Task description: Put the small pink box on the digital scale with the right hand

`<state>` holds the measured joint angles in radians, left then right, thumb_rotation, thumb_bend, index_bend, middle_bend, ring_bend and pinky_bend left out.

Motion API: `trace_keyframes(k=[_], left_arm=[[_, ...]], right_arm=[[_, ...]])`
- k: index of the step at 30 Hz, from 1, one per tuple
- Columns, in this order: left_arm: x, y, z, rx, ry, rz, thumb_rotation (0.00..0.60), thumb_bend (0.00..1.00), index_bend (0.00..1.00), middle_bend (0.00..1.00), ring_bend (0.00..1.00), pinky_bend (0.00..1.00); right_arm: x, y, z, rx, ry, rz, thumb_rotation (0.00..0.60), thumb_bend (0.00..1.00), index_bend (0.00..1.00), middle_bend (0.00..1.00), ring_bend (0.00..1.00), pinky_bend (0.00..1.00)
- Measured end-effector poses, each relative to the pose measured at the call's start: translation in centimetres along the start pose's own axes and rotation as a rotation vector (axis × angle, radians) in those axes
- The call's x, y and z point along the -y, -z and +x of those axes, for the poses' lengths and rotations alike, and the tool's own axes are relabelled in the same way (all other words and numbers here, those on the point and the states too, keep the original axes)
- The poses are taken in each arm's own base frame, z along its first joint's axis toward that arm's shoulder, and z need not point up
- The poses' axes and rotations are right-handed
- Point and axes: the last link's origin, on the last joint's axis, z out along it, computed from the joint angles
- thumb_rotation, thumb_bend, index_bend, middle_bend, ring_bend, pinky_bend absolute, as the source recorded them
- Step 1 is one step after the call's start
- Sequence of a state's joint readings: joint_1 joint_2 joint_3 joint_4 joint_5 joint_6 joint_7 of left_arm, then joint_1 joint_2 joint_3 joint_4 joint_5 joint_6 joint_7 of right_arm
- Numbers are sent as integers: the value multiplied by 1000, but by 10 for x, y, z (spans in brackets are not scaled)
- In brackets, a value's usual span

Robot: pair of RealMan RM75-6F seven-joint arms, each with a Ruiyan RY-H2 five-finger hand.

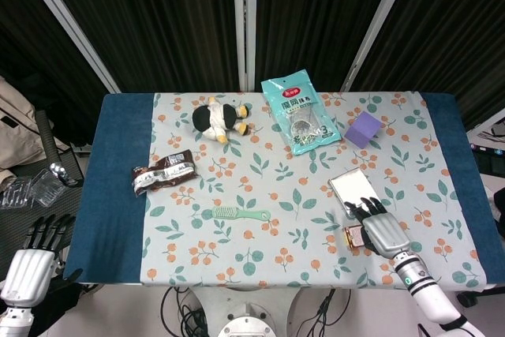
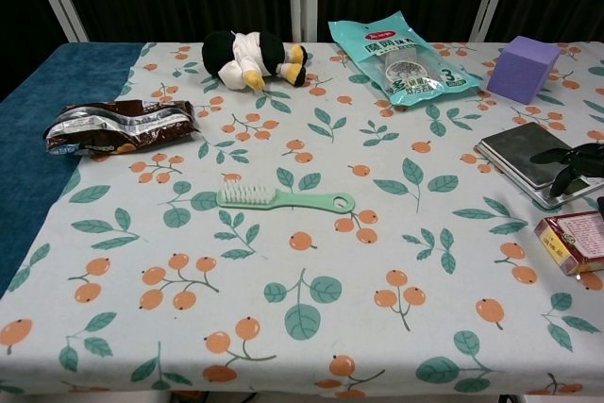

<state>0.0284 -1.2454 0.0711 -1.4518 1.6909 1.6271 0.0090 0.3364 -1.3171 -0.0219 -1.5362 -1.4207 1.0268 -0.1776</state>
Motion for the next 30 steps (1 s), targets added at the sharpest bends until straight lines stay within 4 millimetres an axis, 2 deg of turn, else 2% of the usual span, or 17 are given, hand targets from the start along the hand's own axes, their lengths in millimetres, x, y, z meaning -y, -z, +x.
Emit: trace_keyframes(k=[16, 23, 26, 27, 28, 29, 30], left_arm=[[1, 1, 0, 0, 2, 2, 600, 106, 72, 61, 0, 41], [0, 1, 0, -3, 3, 1, 600, 107, 72, 61, 0, 41], [0, 1, 1, -4, 3, 0, 600, 107, 72, 60, 0, 41], [0, 1, 1, -4, 3, -1, 600, 106, 72, 60, 0, 41], [0, 1, 1, -5, 4, -1, 600, 107, 72, 60, 0, 41], [-1, 1, 1, -5, 4, -2, 600, 106, 72, 60, 0, 41], [-1, 1, 1, -5, 4, -3, 600, 106, 73, 60, 0, 41]], right_arm=[[0, -1, -5, 27, 6, -1, 600, 834, 0, 235, 0, 0], [2, 2, 3, -24, -5, 13, 600, 809, 0, 199, 0, 0], [1, 8, 12, -84, -7, 23, 600, 685, 0, 178, 0, 0], [0, 11, 15, -103, -4, 24, 600, 607, 0, 174, 0, 0], [-2, 14, 17, -121, 1, 24, 600, 479, 0, 170, 0, 0], [-5, 20, 20, -141, 12, 19, 600, 419, 0, 168, 0, 0], [-8, 24, 21, -153, 23, 12, 600, 267, 0, 161, 0, 0]])
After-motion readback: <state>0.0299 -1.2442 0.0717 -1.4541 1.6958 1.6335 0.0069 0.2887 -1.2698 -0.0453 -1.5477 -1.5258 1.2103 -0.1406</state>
